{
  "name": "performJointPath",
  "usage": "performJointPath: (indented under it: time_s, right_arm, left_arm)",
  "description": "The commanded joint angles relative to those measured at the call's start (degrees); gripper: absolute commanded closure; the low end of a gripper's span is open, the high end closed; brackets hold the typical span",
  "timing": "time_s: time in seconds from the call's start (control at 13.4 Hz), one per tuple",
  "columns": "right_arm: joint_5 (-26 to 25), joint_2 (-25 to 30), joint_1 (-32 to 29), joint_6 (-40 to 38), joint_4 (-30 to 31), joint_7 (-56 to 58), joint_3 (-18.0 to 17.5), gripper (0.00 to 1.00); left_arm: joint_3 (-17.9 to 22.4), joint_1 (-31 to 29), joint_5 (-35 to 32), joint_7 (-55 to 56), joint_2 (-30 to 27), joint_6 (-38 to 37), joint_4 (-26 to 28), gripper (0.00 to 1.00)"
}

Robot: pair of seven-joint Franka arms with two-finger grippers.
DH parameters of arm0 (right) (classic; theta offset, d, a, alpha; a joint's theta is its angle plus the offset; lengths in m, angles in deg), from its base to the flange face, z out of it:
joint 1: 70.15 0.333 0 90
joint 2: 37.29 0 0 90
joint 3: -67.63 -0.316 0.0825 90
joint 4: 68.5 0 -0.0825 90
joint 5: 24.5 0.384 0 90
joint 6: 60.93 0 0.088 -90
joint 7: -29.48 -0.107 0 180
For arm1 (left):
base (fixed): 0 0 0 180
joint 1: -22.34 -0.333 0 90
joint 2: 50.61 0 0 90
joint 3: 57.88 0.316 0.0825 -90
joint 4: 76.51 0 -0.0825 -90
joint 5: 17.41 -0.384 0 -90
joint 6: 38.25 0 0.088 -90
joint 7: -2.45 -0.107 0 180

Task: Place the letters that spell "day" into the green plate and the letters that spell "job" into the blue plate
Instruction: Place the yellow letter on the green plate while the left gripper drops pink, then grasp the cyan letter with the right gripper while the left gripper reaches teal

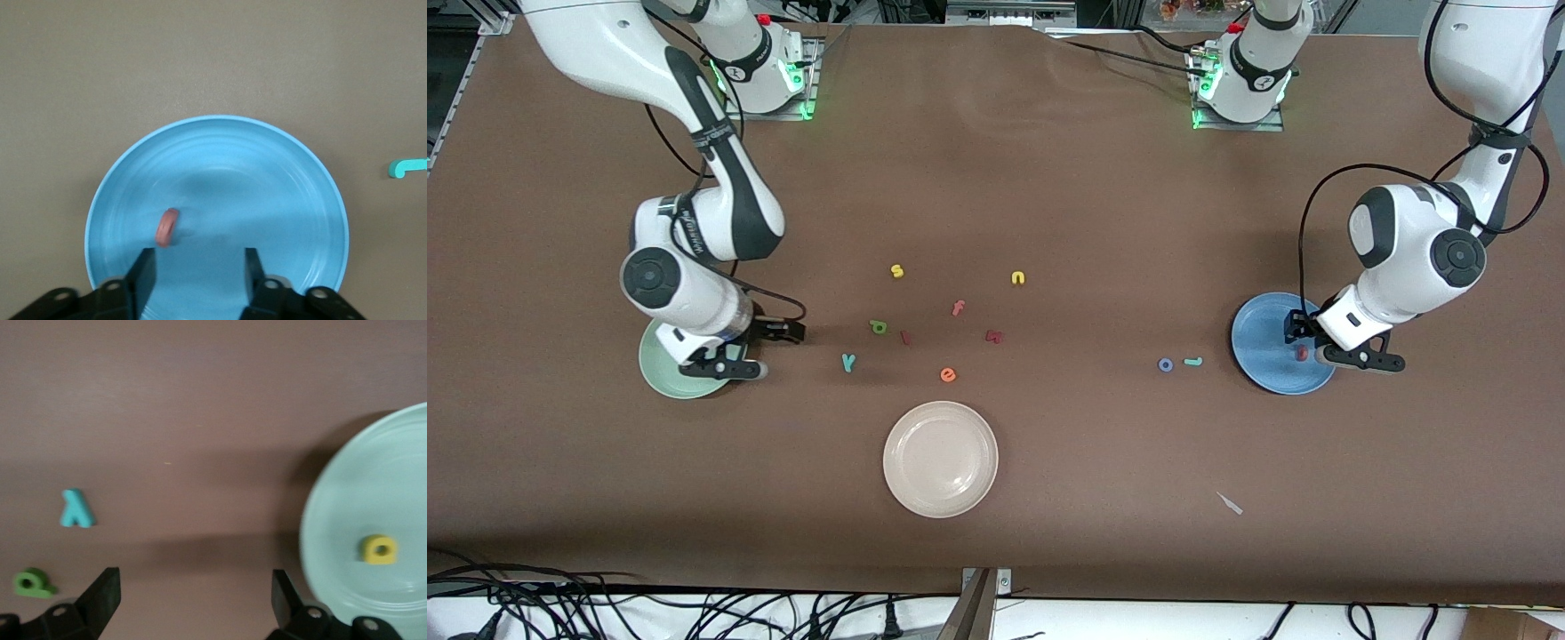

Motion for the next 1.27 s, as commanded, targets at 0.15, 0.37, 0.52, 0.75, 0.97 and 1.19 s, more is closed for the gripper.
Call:
performJointPath:
  time_s: [0.15, 0.37, 0.52, 0.75, 0.97, 1.19]
  right_arm:
    - [0.8, -6.5, 1.6, -0.7, -8.3, -7.6, -2.2, 0.0]
    - [0.9, -9.8, 2.0, -0.5, -11.2, -9.9, -2.4, 0.0]
    - [0.8, -11.7, 3.1, -0.6, -13.8, -13.6, -3.4, 0.0]
    - [0.8, -13.5, 3.9, -0.2, -14.3, -15.0, -3.4, 0.0]
    - [0.7, -14.1, 4.6, -0.2, -14.3, -15.9, -3.4, 0.01]
    - [0.4, -14.4, 4.4, -0.2, -14.3, -15.5, -3.4, 0.09]
  left_arm:
    - [-0.1, 4.8, 3.2, 2.2, -1.4, 0.0, -0.5, 0.15]
    - [-0.1, 10.7, 8.7, 2.8, -0.7, 0.5, -2.6, 0.15]
    - [-0.1, 13.5, 8.8, 2.8, 2.9, 1.2, -6.9, 0.15]
    - [-0.1, 15.8, 8.7, 4.4, 8.4, 5.5, -8.8, 0.14]
    - [0.0, 16.1, 8.0, 4.2, 10.2, 6.3, -8.6, 0.13]
    - [0.0, 16.9, 7.9, 3.7, 10.0, 6.2, -7.2, 0.13]
